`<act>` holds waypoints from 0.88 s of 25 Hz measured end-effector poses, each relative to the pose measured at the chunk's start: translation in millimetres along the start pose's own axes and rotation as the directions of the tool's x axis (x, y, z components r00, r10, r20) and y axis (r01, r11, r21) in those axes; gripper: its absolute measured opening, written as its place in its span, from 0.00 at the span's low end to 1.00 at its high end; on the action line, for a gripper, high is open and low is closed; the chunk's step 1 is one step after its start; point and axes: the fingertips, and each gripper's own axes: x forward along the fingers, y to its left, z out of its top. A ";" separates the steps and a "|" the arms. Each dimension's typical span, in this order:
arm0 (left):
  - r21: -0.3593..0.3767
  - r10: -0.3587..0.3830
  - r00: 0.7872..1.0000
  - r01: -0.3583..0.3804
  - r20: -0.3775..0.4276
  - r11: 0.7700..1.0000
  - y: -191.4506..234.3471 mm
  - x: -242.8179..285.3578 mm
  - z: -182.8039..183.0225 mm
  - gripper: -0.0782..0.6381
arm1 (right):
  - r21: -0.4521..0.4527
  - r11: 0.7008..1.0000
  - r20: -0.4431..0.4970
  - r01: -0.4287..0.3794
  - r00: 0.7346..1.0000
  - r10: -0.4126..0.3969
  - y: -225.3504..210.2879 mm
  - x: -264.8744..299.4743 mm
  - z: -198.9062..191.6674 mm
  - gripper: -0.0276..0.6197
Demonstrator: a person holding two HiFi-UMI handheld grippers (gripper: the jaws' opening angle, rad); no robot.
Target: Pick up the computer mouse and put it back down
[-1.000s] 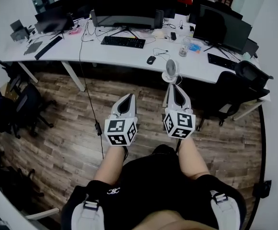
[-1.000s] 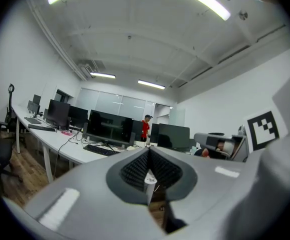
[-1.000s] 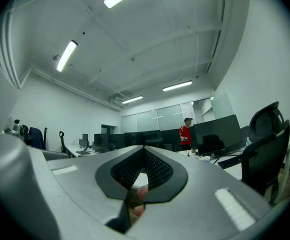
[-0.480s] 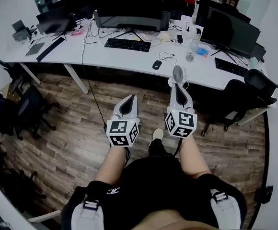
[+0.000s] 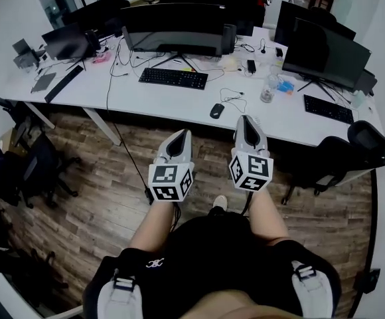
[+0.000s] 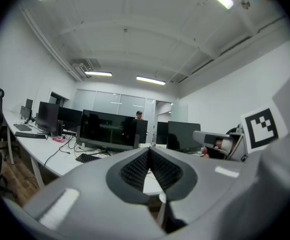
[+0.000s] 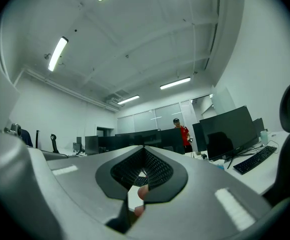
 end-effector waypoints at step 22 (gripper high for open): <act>0.002 -0.055 0.992 0.055 -0.116 0.998 0.7 229.2 -16.9 0.18 | 0.035 0.997 -0.071 0.074 0.995 -0.072 -122.9 162.0 -36.3 0.04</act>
